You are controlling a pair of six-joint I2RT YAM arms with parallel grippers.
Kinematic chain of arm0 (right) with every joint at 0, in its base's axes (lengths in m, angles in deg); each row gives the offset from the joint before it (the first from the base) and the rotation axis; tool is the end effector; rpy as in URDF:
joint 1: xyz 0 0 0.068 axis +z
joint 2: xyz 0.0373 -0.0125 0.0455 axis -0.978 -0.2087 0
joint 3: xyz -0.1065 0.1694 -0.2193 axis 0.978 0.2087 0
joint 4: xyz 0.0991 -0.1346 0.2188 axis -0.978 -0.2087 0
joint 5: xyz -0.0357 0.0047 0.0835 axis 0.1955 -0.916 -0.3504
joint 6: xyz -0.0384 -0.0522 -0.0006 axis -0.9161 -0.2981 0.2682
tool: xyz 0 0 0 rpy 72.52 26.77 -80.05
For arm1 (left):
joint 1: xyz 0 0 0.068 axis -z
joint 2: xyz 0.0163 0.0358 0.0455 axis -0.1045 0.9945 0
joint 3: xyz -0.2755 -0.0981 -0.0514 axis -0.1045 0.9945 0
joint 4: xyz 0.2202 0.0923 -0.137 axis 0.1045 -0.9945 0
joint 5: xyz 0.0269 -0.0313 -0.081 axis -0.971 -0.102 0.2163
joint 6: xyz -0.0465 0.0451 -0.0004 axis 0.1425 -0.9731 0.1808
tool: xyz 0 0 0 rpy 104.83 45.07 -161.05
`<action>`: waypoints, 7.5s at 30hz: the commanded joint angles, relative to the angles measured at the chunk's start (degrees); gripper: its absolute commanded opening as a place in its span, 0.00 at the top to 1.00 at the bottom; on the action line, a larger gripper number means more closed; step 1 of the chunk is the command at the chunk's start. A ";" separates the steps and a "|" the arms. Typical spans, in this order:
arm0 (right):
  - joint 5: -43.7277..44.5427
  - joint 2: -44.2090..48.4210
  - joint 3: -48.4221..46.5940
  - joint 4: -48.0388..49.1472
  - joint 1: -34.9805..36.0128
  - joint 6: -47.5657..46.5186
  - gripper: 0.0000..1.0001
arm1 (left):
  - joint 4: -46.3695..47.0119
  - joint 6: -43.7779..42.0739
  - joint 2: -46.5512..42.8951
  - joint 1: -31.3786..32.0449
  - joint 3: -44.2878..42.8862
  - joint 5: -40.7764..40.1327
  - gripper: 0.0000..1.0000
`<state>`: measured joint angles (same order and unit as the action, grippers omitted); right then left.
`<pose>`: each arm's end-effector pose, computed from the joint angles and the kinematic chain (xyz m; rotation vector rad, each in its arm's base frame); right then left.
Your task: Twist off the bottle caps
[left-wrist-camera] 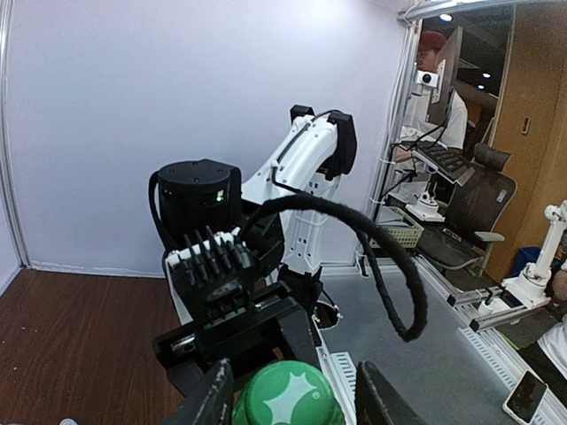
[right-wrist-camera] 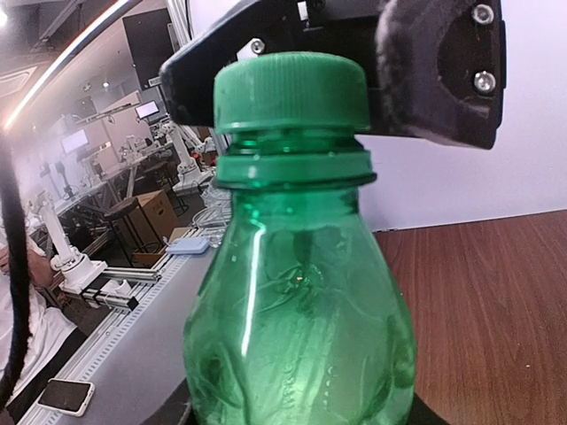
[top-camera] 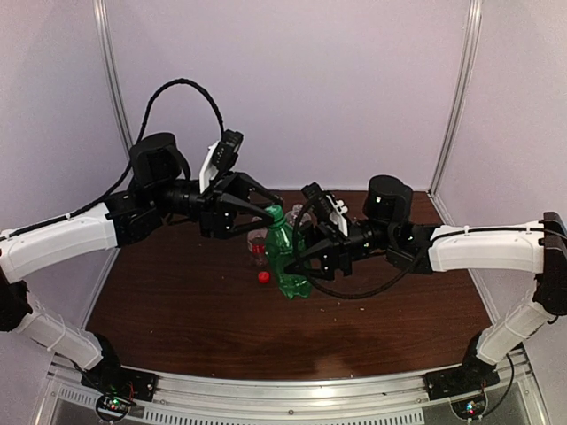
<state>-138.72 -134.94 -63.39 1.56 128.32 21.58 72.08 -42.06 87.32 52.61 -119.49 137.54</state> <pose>0.1868 0.2975 0.3254 -1.4491 1.2108 1.7136 0.1902 -0.2638 0.4039 1.2768 1.2848 -1.5943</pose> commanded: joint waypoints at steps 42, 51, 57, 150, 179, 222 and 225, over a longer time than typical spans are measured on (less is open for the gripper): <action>43.29 10.54 5.07 -9.08 2.80 -13.57 0.59 | -10.33 5.72 0.23 4.79 -5.30 -35.80 0.35; 22.77 8.75 1.64 -12.22 1.93 -14.24 0.57 | -5.17 -0.74 -2.30 -0.38 -1.59 -12.98 0.22; 14.03 5.87 -0.80 -12.23 1.84 -12.57 0.56 | -2.44 -2.74 -1.12 -0.38 -1.65 -3.61 0.20; 56.74 14.89 5.56 -16.82 -0.47 -12.79 0.62 | -13.14 4.28 -7.92 6.80 5.87 -64.08 0.77; 53.00 13.94 6.75 -16.43 -3.00 -9.04 0.62 | 5.93 11.55 9.69 1.81 33.90 -68.90 0.75; 30.65 8.86 4.81 -15.32 -2.26 -12.87 0.57 | -2.16 6.38 -12.32 1.65 19.17 -39.36 0.14; 29.05 7.56 3.61 -16.27 -0.75 -14.24 0.57 | -1.65 6.96 -11.26 1.72 16.01 -33.47 0.14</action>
<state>-103.62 -126.04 -56.92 -14.96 125.98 9.47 69.02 -34.65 75.43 54.68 -99.32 92.89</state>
